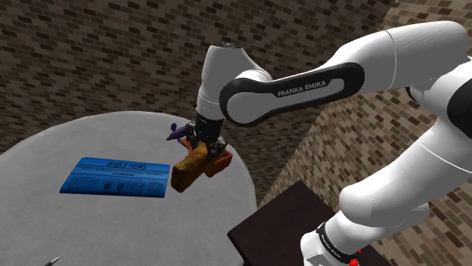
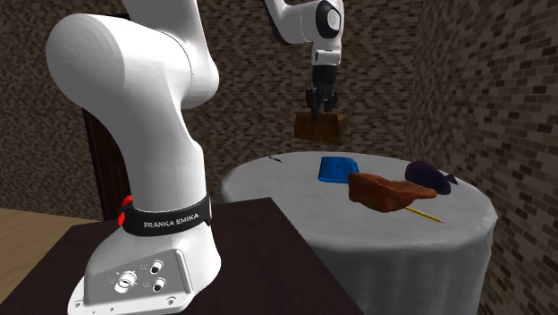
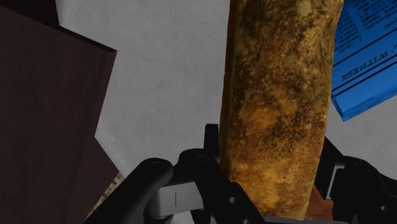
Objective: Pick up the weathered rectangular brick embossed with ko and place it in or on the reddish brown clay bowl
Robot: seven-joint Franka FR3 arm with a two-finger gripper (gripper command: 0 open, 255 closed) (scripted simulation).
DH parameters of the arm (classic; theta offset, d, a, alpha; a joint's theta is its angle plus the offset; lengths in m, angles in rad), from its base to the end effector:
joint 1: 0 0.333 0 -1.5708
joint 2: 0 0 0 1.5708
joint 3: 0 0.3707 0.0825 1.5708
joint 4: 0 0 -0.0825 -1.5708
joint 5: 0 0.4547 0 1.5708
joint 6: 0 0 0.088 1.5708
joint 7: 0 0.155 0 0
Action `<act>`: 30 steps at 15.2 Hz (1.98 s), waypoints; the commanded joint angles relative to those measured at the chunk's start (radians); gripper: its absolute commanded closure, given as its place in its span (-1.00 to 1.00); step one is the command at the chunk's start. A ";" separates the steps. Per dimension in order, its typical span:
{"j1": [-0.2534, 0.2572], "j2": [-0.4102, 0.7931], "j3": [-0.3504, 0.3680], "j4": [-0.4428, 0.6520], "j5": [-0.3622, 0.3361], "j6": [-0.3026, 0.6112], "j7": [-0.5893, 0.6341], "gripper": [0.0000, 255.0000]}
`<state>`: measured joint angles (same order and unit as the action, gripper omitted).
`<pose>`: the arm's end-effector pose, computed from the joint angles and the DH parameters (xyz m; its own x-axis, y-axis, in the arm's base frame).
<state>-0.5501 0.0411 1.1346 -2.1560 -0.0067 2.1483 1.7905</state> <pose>0.4966 0.3267 0.3553 0.3599 -0.9326 -0.0255 -0.9322 -0.3606 0.0312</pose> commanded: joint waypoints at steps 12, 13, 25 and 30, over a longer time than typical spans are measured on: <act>-0.076 0.213 -0.157 0.210 -0.203 -0.099 -0.150 1.00; -0.076 0.234 -0.170 0.236 -0.220 -0.111 -0.160 1.00; -0.046 0.380 -0.256 0.310 -0.335 -0.084 -0.175 1.00; -0.029 0.416 -0.279 0.285 -0.369 -0.034 -0.155 1.00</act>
<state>-0.5874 0.4455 0.8624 -1.8699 -0.3650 2.1039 1.6278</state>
